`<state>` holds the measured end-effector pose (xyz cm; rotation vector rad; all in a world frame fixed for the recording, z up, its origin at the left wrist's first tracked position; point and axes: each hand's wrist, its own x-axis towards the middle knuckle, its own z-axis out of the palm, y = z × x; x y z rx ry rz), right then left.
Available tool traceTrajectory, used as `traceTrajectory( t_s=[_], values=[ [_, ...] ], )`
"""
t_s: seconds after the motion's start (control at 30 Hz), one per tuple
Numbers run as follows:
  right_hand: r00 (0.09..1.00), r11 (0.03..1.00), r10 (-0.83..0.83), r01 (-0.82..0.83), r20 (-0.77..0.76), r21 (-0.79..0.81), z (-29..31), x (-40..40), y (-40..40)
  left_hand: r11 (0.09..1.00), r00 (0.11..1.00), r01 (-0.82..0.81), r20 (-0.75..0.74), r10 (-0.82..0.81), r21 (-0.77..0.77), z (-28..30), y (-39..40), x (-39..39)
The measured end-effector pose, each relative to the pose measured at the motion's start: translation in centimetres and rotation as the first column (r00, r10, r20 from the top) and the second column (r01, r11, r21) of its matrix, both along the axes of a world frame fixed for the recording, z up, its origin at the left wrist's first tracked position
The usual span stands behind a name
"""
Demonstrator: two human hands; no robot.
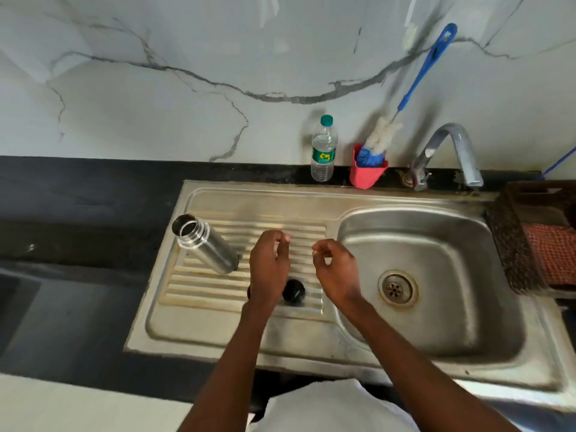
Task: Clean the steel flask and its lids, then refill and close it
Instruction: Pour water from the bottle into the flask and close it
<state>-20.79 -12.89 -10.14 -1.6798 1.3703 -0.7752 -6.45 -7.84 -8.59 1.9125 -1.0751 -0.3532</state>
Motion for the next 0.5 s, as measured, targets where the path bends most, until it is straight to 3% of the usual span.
traceTrajectory(
  t_s=[0.1,0.17,0.33,0.5],
  values=[
    [0.996,0.995,0.086,-0.088,-0.037,-0.040,-0.1,-1.1,1.9,0.977,0.987,-0.154,0.018,0.158,-0.146,0.1,5.5,-1.8],
    [0.976,0.976,0.189,-0.199,-0.110,-0.086,0.1,-1.4,3.1,0.966,0.977,-0.209,0.006,0.213,-0.153,-0.3,8.3,-2.1],
    [0.846,0.897,0.377,-0.435,-0.377,-0.080,1.2,-0.2,5.5,0.940,0.940,-0.340,0.009,0.340,-0.007,-2.5,12.8,-0.8],
    [0.695,0.839,0.495,-0.537,-0.522,0.081,0.5,0.4,6.4,0.951,0.966,-0.245,0.133,0.222,0.191,-4.8,15.3,0.9]
  ],
)
